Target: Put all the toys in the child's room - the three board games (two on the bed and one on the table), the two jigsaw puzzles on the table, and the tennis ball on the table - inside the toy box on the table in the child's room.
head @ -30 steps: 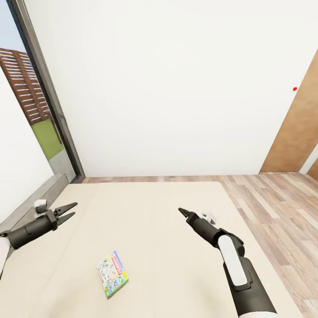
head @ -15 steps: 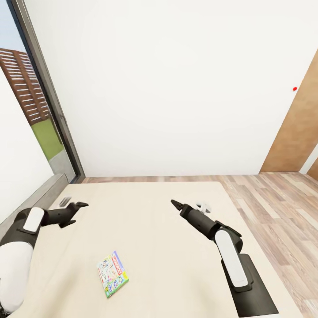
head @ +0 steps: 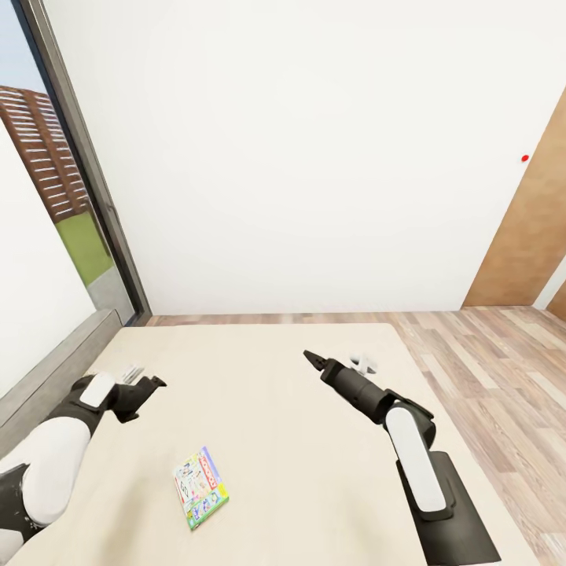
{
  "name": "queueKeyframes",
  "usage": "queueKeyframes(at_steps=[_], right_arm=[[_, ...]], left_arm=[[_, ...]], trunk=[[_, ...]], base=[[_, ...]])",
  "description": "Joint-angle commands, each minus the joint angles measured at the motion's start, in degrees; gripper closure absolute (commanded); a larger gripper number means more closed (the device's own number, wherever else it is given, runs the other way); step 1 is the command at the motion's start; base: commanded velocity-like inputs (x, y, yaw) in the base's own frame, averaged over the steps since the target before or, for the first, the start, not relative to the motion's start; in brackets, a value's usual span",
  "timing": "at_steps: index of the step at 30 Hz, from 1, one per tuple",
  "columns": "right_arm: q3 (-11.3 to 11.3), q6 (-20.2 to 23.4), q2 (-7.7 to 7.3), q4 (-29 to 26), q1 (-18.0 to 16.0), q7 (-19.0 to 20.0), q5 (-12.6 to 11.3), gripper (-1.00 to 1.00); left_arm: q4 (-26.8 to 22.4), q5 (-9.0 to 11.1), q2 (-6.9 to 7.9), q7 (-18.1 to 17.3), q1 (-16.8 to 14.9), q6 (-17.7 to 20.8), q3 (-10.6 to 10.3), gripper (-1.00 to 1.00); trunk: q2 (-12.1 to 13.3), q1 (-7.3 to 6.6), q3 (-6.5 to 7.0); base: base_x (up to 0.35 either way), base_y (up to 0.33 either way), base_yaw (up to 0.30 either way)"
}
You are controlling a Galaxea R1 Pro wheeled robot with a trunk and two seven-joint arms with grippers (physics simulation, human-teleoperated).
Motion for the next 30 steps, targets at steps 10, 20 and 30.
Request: queueKeyframes(at_steps=[10,20,30], right_arm=[[0.2,7.2,0.11,-2.2,0.0,-1.0,0.3,-1.0],[0.1,11.4,0.14,-2.4,0.0,-4.6,0.2,-1.0],[0.2,11.7,0.4,-2.4,0.0,-4.9,0.1,-1.0]], left_arm=[[5.7,0.2,-1.59,0.6,-0.1,-8.8,0.1,-1.0],[7.4,0.7,-1.8,0.6,0.0,-10.8,0.2,-1.0],[7.6,1.2,-1.75,0.6,0.5,-12.6,0.4,-1.0]], trunk=[[-0.1,0.04,-0.13],[-0.1,0.04,-0.13],[-0.1,0.04,-0.13]], base=[[0.0,0.0,0.0],[0.0,0.0,0.0],[0.0,0.0,0.0]])
